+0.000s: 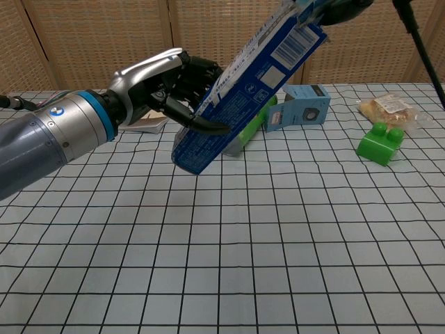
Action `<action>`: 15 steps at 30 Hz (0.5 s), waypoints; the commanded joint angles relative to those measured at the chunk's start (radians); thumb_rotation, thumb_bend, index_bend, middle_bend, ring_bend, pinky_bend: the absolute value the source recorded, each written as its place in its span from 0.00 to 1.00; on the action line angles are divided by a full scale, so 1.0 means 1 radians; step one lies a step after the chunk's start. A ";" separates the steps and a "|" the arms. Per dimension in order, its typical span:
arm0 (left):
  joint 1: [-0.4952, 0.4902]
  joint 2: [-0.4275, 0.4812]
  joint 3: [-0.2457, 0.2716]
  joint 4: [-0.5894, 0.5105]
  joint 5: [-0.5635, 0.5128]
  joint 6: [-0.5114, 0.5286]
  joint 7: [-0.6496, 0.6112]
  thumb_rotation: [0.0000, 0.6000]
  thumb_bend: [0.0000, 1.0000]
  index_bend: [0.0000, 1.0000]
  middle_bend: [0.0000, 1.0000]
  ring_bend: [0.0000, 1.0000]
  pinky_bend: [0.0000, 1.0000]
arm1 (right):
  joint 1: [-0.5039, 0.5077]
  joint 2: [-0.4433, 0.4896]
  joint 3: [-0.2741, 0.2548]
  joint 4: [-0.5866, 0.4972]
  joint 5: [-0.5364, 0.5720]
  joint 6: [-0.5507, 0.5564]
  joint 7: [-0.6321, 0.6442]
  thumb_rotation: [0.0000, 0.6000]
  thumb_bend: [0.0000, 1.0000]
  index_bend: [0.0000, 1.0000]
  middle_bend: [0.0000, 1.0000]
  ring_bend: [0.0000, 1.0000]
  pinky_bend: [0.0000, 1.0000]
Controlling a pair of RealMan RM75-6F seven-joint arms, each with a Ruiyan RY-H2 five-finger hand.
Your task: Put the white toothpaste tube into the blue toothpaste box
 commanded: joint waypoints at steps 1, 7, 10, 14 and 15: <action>0.005 -0.039 -0.007 0.012 -0.009 0.018 -0.038 1.00 0.22 0.75 0.57 0.55 0.50 | 0.004 -0.017 -0.019 -0.016 -0.043 0.038 -0.077 1.00 0.03 0.11 0.13 0.21 0.31; 0.016 -0.110 -0.020 0.032 -0.020 0.055 -0.121 1.00 0.24 0.77 0.58 0.55 0.50 | 0.003 -0.049 -0.022 -0.005 -0.189 0.111 -0.213 1.00 0.00 0.03 0.07 0.11 0.17; 0.024 -0.147 -0.029 0.058 -0.017 0.088 -0.162 1.00 0.24 0.77 0.58 0.55 0.50 | -0.008 -0.044 -0.013 -0.003 -0.232 0.149 -0.264 1.00 0.00 0.03 0.07 0.11 0.16; 0.030 -0.165 -0.026 0.082 -0.008 0.100 -0.193 1.00 0.23 0.77 0.58 0.55 0.50 | -0.033 -0.028 0.015 0.013 -0.267 0.214 -0.294 1.00 0.00 0.04 0.07 0.11 0.13; 0.032 -0.165 -0.026 0.086 -0.006 0.103 -0.196 1.00 0.23 0.77 0.58 0.55 0.50 | -0.040 -0.024 0.022 0.021 -0.271 0.228 -0.293 1.00 0.00 0.04 0.07 0.11 0.12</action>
